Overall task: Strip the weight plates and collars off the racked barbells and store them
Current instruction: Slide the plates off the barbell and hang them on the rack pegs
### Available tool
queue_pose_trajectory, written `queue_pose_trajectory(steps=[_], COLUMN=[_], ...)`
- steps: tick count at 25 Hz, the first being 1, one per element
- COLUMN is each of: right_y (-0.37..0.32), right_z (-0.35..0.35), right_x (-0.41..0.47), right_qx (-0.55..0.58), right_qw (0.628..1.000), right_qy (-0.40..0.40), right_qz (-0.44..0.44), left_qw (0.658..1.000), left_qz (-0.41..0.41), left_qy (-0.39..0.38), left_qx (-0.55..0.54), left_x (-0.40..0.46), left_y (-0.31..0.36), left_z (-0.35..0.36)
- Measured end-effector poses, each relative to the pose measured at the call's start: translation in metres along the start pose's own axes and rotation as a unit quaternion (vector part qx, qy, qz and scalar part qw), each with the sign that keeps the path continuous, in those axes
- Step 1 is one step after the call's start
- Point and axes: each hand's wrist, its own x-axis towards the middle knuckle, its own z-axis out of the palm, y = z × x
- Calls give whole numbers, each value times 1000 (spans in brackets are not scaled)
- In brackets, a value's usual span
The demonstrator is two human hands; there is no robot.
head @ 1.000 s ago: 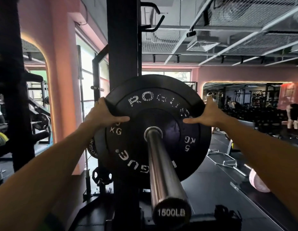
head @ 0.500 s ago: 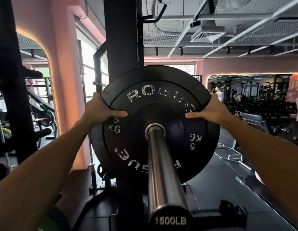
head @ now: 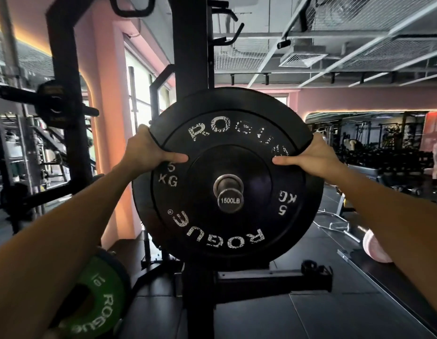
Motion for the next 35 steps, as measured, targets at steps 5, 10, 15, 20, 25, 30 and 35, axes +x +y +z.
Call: queue_pose_trajectory(steps=[5,10,15,20,25,30,35], right_y=[-43,-89,-152,-225,-295,-353,-375], right_z=[-54,-74,-54,2,103,203,283], right_x=[-93,-153,-193,-237,-278,-291,-268], right_qx=[19,-25,-25,-18,-5,-21,-31], right_qw=[999,999,997,994,992,994,995], right_qy=[-20,-32,-53,-80,-96,-86,-86], right_qz=[-47,-30,-47,-67,-80,-57,-41], left_qw=[1000,1000,998,998,998,997,997], left_qz=[-11,-28,-38,-13,-35,-37,-43], left_qy=[7,2,40,45,43,30,25], left_qx=[-19,1,28,41,33,56,55], left_x=[-79,-133,-161,-173,-162,-140,-112], left_y=[33,45,27,-14,-107,-194,-260], left_z=[-65,-134,-222,-309,-405,-480,-518])
